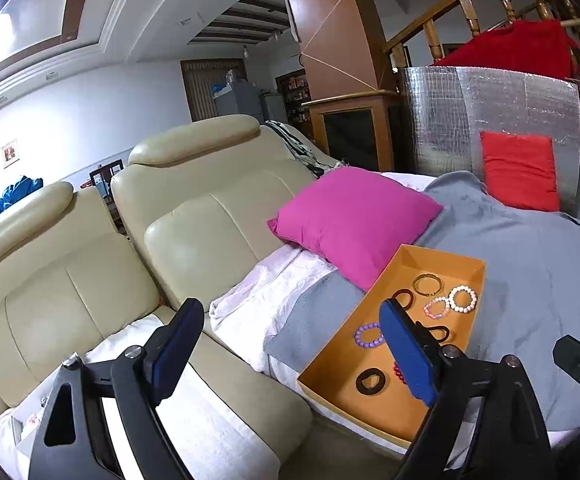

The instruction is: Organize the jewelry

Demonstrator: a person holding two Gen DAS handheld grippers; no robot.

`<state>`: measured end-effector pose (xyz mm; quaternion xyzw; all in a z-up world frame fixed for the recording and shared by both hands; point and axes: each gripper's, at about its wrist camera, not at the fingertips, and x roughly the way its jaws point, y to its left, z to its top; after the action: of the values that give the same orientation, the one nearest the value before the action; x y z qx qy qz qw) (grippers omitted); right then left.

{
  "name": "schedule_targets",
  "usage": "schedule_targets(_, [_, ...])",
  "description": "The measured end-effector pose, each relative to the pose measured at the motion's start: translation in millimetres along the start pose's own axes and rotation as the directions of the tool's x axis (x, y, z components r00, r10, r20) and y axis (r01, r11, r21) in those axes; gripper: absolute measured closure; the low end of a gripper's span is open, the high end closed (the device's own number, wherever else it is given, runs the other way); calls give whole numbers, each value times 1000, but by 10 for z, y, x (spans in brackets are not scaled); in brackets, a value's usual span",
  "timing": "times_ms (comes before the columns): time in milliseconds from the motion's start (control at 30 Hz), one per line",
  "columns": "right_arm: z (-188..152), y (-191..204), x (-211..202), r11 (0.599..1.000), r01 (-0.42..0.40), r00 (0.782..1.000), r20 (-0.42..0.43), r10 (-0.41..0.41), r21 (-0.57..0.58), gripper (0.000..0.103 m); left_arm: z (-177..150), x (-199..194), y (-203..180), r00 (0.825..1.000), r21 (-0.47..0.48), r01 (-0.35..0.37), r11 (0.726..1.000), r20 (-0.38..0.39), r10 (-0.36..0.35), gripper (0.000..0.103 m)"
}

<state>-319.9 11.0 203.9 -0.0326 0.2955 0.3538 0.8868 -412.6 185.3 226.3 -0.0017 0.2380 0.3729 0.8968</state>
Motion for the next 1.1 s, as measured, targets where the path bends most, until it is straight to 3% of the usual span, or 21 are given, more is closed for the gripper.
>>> schedule_targets(1100, [2, -1, 30, 1000, 15, 1000, -24, -15, 3, 28, -58, 46, -14, 999, 3, 10, 1000, -39, -10, 14])
